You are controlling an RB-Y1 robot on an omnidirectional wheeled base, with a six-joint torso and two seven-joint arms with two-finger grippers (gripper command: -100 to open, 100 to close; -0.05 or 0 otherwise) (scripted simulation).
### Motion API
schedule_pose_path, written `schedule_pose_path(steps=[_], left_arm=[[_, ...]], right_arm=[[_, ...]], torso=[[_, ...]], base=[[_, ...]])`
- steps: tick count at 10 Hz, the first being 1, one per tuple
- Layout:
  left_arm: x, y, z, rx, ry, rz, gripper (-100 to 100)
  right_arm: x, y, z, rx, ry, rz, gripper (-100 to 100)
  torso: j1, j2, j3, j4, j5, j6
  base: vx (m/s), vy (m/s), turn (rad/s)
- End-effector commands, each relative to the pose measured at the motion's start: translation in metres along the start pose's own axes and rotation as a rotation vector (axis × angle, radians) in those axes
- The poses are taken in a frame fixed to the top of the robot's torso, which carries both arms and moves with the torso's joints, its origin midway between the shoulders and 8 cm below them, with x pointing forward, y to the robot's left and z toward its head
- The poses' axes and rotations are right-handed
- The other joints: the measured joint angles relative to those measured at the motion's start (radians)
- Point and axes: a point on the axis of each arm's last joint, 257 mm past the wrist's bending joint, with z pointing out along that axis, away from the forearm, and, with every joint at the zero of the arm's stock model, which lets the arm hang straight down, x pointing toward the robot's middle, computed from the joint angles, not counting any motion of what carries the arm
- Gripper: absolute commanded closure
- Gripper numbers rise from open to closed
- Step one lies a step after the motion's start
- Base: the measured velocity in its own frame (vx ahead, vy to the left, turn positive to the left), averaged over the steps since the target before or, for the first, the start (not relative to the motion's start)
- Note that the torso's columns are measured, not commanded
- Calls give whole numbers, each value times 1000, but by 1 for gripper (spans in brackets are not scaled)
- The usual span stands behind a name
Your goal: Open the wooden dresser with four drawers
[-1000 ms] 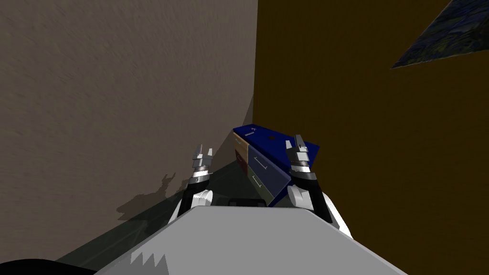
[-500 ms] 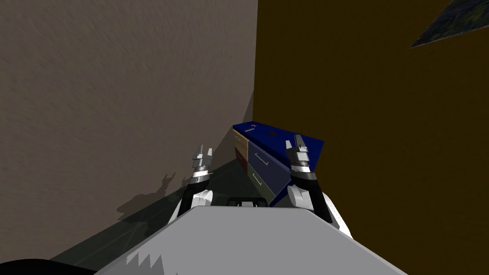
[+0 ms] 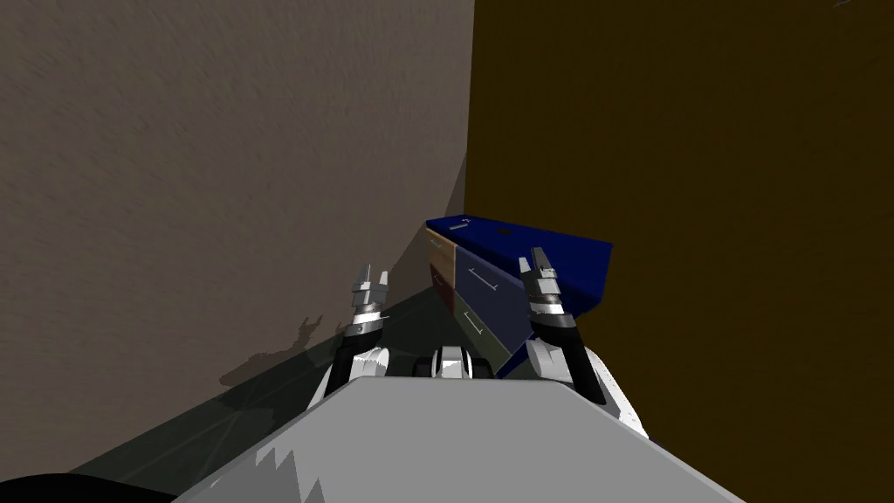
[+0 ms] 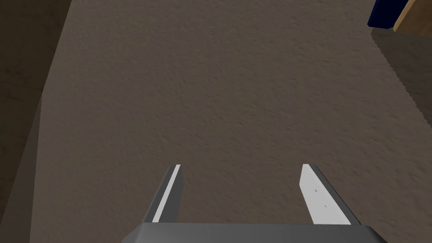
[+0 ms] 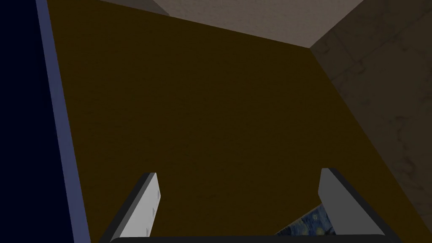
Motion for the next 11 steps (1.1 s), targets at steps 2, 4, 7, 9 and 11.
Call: schedule_pose_path(steps=[2, 4, 7, 9, 11], left_arm=[[0, 0, 0, 0, 0, 0, 0], [0, 0, 0, 0, 0, 0, 0], [0, 0, 0, 0, 0, 0, 0], [0, 0, 0, 0, 0, 0, 0], [0, 0, 0, 0, 0, 0, 0]], right_arm=[[32, -13, 4, -1, 122, -104, -100], [52, -23, 4, -8, 205, -182, -100], [74, -35, 3, -20, 296, -273, -100], [94, -48, 0, -38, 390, -369, -100], [105, -56, -3, -50, 444, -434, -100]], torso=[[-1, 3, -5, 4, 0, 0], [-2, 4, -5, 4, -1, 0], [-1, 4, -5, 4, 0, 0], [-3, 5, -4, 5, -1, 0], [-2, 5, -5, 4, -1, 1]], base=[[21, 63, 81], [27, 70, 87], [36, 72, 85], [25, 64, 103], [27, 50, 50]])
